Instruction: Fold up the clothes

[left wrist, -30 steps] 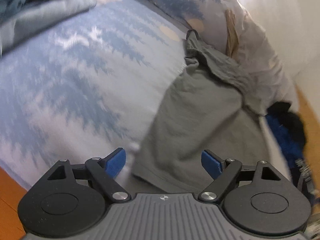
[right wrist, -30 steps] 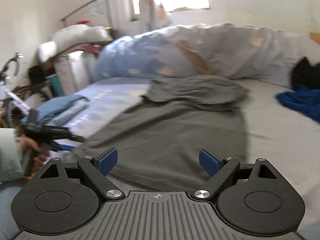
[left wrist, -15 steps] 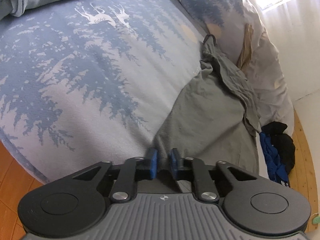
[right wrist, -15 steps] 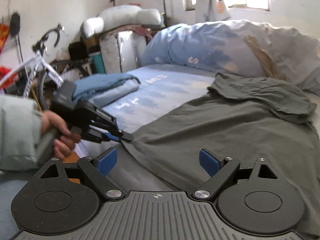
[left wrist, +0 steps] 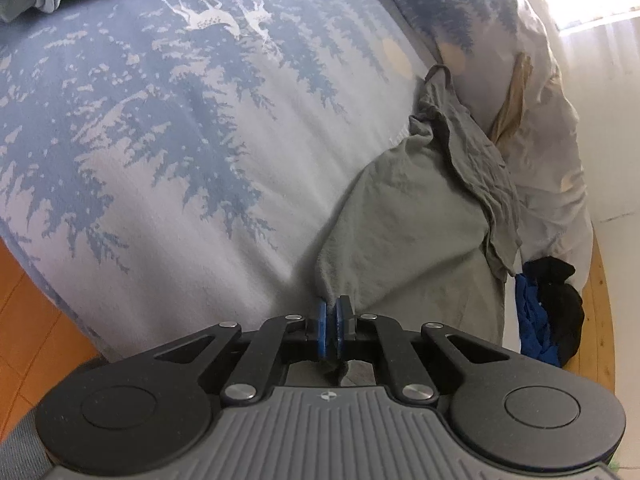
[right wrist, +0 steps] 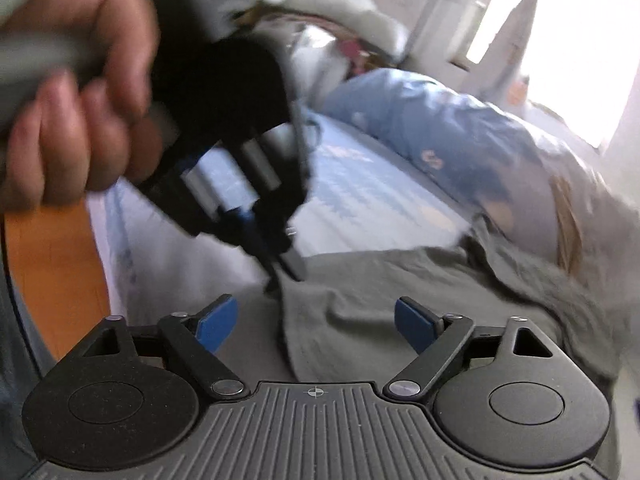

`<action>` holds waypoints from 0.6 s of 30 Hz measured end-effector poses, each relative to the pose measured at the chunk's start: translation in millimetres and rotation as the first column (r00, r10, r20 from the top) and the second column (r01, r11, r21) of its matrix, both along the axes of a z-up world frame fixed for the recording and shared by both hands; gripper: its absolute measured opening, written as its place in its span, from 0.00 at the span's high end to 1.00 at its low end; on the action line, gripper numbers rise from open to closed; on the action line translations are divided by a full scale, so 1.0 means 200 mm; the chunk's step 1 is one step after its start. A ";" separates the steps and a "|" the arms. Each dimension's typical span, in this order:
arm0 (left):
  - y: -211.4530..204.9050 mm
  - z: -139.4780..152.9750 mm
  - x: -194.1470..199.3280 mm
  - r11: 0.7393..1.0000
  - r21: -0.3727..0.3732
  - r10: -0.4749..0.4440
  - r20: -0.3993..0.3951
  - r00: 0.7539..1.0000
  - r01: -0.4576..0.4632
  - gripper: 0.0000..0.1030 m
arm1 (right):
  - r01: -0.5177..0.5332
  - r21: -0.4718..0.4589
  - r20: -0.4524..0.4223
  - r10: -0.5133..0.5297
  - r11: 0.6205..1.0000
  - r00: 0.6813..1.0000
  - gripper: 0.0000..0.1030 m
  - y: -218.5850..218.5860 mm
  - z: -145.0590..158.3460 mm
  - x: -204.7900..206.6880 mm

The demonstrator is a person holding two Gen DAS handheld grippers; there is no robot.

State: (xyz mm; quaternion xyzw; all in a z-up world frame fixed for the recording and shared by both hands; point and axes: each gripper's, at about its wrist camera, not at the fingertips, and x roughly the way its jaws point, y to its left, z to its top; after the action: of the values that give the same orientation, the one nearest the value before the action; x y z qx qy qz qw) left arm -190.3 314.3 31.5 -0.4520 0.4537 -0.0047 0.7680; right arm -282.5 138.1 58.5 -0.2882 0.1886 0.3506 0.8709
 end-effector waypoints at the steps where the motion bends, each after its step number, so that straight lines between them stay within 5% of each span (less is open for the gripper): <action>1: 0.00 0.00 0.00 1.000 -0.003 0.003 -0.003 1.000 -0.003 0.92 | -0.008 -0.016 0.009 0.009 1.000 1.000 0.33 0.01 -0.01 0.00; 2: 0.01 0.00 0.00 1.000 -0.008 0.008 -0.005 1.000 -0.008 0.92 | -0.017 -0.033 0.018 0.017 0.999 1.000 0.42 0.02 -0.03 -0.01; 7: 0.05 0.02 -0.02 0.999 -0.040 0.034 0.003 0.999 -0.034 0.92 | -0.055 -0.116 0.061 0.063 0.992 0.996 0.55 0.09 -0.10 -0.03; 11: 0.07 0.01 -0.02 0.997 -0.061 0.041 0.015 0.999 -0.040 0.91 | -0.078 -0.140 0.050 0.086 0.987 0.995 0.84 0.20 -0.12 -0.04; 14: 0.08 -0.02 -0.03 0.996 -0.077 0.047 0.019 0.999 -0.046 0.80 | -0.072 -0.118 0.031 0.076 0.990 0.997 0.95 0.20 -0.10 -0.03; 18: 0.07 -0.05 -0.03 0.996 -0.077 0.050 0.024 0.998 -0.048 0.61 | -0.057 -0.069 -0.015 0.056 0.996 0.998 0.96 0.16 -0.05 -0.01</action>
State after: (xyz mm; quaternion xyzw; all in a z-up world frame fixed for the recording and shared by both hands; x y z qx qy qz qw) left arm -196.1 328.7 21.0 -0.4918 0.4319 -0.0093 0.7560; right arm -285.3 171.0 47.6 -0.3213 0.1981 0.3701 0.8489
